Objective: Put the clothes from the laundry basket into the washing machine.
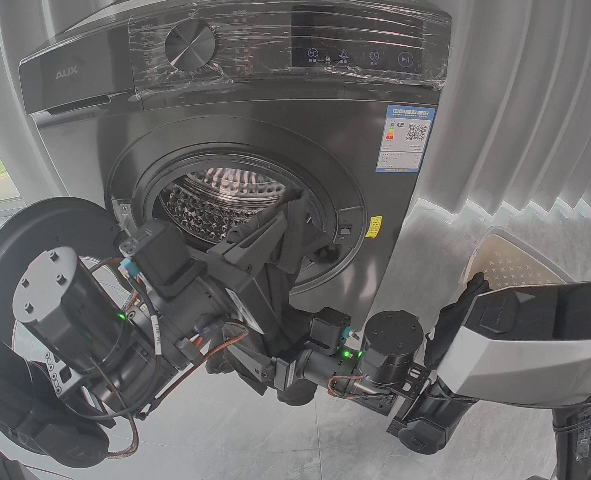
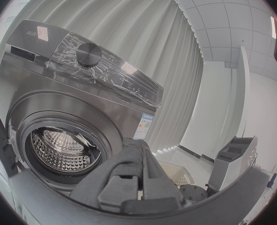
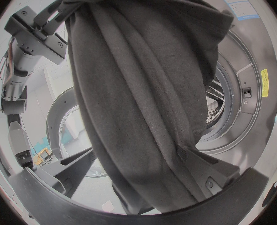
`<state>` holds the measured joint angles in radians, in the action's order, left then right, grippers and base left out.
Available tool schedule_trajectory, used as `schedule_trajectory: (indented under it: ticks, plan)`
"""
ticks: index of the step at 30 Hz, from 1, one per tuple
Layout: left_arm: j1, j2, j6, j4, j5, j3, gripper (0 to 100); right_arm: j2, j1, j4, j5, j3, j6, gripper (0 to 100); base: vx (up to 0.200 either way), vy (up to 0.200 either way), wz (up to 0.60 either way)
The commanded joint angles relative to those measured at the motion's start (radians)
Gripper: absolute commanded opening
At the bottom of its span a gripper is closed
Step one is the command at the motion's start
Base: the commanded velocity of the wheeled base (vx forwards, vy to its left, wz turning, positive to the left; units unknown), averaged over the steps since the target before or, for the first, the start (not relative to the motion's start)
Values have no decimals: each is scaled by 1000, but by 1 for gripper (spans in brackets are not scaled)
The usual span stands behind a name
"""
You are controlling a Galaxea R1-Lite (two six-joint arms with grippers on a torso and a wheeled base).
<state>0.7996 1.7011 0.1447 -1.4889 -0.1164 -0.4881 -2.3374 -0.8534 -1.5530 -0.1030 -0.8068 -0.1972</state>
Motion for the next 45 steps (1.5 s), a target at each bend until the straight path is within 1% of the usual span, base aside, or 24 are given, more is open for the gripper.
schedule_trajectory:
  ticks: [1, 3, 4, 5, 6, 10, 15, 17, 20, 23, 24, 25, 28, 29, 30, 32, 33, 34, 35, 40, 44, 45]
  plan:
    - [23, -3, 4, -2, 0, 0, 0, -22, -1, -1, 19, -31, -7, 100, 0, 0, 0]
    - [23, -3, 4, -2, 0, 0, 0, -22, -1, -1, 20, -32, -8, 100, 0, 0, 0]
    - [32, -12, 10, -1, 0, 0, 0, -22, 2, -1, 35, -52, -13, 100, 0, 0, 0]
    - [33, -21, 15, 1, 0, 0, 0, -23, 2, -1, 35, -52, -13, 100, 0, 0, 0]
    - [35, -26, 19, 3, 0, 0, 0, -23, 2, -1, 37, -52, -14, 0, 0, 0, 0]
    - [50, -29, 39, 3, 0, 0, 0, -22, 4, -2, 37, -52, -19, 0, 0, 0, 0]
    - [47, -26, 44, 3, 0, 0, 0, -3, -3, -4, 37, -25, -24, 0, 0, 0, 0]
    - [43, -24, 50, 3, 0, 0, 0, 29, -7, -4, 35, 12, -24, 0, 0, 0, 0]
    - [29, -23, 56, 4, 0, 0, 0, 101, -26, -4, 32, 101, -24, 0, 0, 0, 0]
    - [-17, -15, 56, 13, 1, -1, 0, 205, -53, -2, 25, 225, -19, 0, 0, 0, 0]
    - [-19, -15, 56, 13, 1, -1, 0, 211, -55, -2, 25, 232, -19, 0, 0, 0, 0]
    - [-43, -12, 59, 16, 1, -1, 0, 273, -72, -1, 20, 294, -16, 0, 0, 0, 0]
    - [-69, 5, 78, 16, 1, -3, 0, 371, -95, 2, -6, 386, -7, 0, 0, 0, 0]
    - [-72, 9, 85, 18, 1, -3, 0, 411, -98, 2, -18, 422, 4, 0, 0, 0, 0]
    - [-72, 11, 87, 18, 1, -3, 0, 437, -98, 2, -30, 449, 18, 0, 0, 0, 0]
    - [-72, 19, 88, 21, 1, 0, 0, 487, -96, 2, -75, 491, 39, 0, 0, 0, 0]
    - [-72, 28, 88, 21, 1, 2, 0, 510, -88, 2, -104, 506, 50, 0, 0, 0, 0]
    - [-72, 31, 90, 21, 1, 2, 0, 521, -84, 4, -118, 511, 55, 0, 0, 0, 0]
    - [-72, 37, 90, 19, 1, 5, 0, 541, -78, 2, -144, 518, 64, 0, 0, 0, 0]
    - [-71, 51, 96, 19, 1, 14, 0, 567, -49, 2, -175, 532, 71, 0, 0, 0, 0]
    - [-66, 57, 99, 21, 11, 31, 0, 566, -38, 2, -179, 531, 78, 0, 0, 0, 0]
    - [-65, 63, 99, 18, 12, 37, 100, 564, -35, 2, -179, 529, 78, 0, 0, 0, 0]
